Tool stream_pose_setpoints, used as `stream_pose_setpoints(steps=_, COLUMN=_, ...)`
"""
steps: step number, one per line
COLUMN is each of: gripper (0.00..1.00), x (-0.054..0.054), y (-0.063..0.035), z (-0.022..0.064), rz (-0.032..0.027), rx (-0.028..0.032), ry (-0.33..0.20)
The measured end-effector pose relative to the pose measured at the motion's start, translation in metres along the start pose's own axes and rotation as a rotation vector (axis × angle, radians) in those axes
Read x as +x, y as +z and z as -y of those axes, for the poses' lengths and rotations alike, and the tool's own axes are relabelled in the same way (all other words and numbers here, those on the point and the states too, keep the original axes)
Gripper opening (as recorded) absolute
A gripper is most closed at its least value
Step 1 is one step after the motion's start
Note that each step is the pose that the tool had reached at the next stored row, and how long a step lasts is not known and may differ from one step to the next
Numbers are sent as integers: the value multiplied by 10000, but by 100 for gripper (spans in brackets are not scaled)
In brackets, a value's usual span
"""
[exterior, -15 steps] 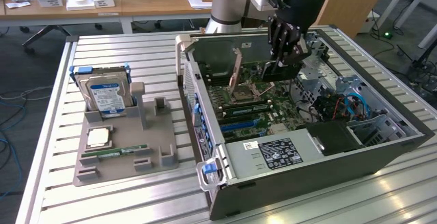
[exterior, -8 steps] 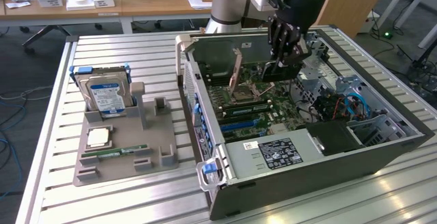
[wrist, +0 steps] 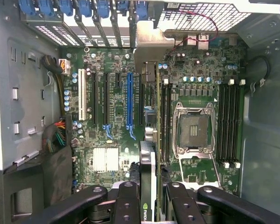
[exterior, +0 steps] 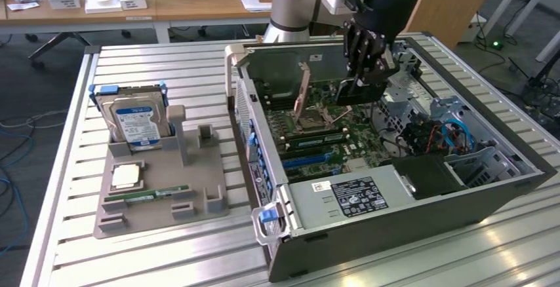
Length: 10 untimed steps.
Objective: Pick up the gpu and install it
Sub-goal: 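Insert the gpu into the slot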
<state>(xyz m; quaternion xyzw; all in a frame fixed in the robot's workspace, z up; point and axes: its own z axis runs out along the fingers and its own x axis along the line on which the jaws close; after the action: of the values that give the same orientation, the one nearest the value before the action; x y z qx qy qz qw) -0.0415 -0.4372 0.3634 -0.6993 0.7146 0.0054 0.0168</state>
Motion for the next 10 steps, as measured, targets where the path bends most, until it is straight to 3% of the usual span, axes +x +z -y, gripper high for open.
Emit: stream_pose_setpoints(steps=10, gripper=27, x=2, y=51, z=-1, rz=-2, rx=-1, ry=0)
